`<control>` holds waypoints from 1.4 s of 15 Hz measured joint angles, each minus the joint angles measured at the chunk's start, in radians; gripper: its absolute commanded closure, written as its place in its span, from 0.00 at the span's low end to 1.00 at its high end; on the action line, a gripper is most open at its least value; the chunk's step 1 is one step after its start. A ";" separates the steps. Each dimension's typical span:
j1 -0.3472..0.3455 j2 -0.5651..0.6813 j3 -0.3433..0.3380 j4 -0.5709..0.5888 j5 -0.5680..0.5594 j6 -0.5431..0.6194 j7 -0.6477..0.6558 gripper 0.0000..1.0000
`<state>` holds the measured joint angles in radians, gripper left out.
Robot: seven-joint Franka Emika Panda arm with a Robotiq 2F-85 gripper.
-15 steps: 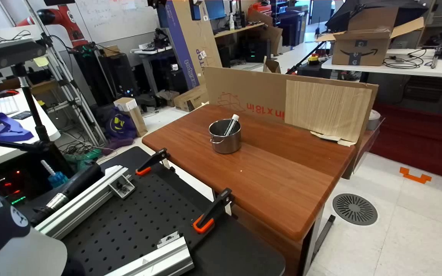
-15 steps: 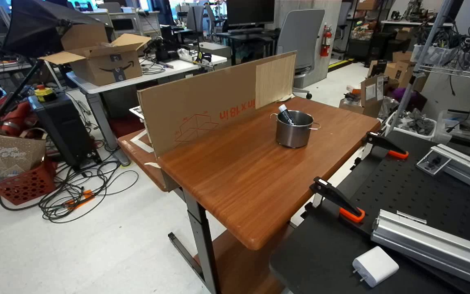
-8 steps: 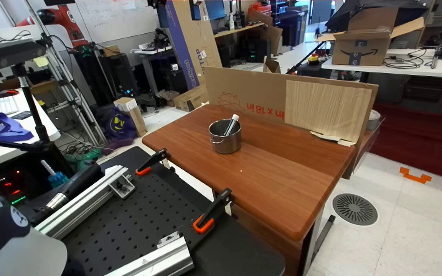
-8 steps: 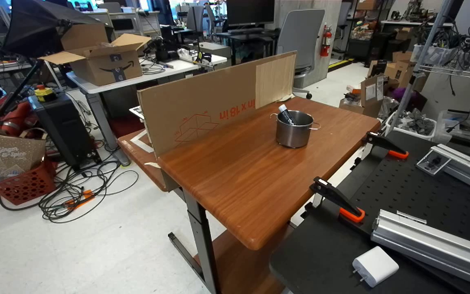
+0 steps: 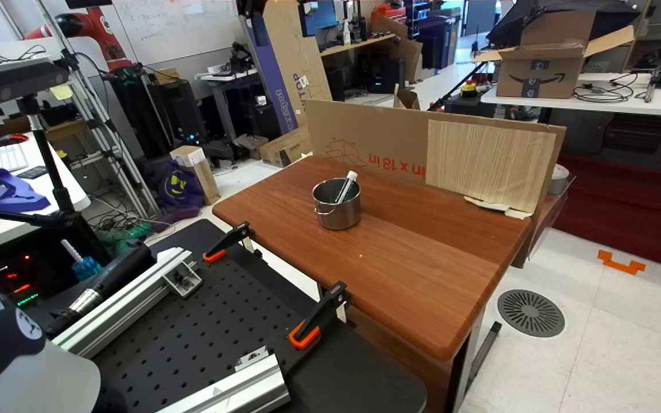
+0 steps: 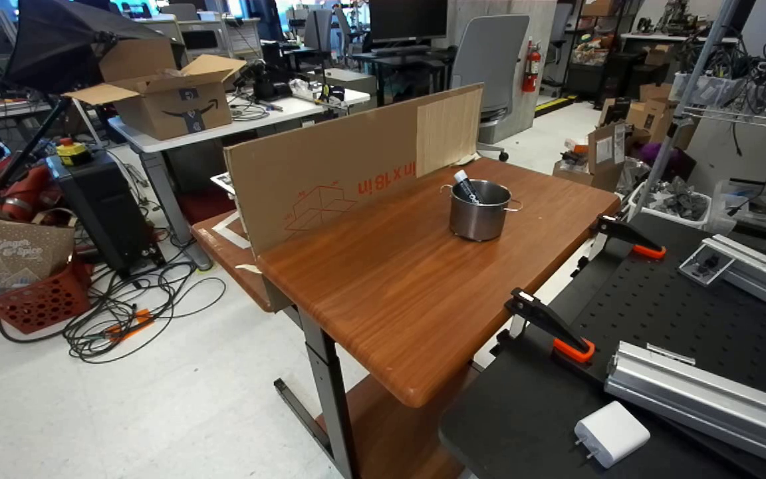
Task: Take the marker from the bowl and put it on the table
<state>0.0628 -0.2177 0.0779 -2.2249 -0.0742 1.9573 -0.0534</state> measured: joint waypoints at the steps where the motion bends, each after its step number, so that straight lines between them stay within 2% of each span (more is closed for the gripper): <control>1: -0.002 0.018 -0.005 -0.005 0.003 0.034 0.001 0.00; 12: -0.015 0.265 -0.051 -0.069 0.143 0.443 -0.009 0.00; 15: -0.022 0.309 -0.052 -0.076 0.170 0.492 -0.017 0.00; 21: -0.050 0.401 -0.053 -0.057 0.192 0.515 -0.022 0.00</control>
<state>0.0126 0.1837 0.0252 -2.2816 0.1174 2.4720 -0.0758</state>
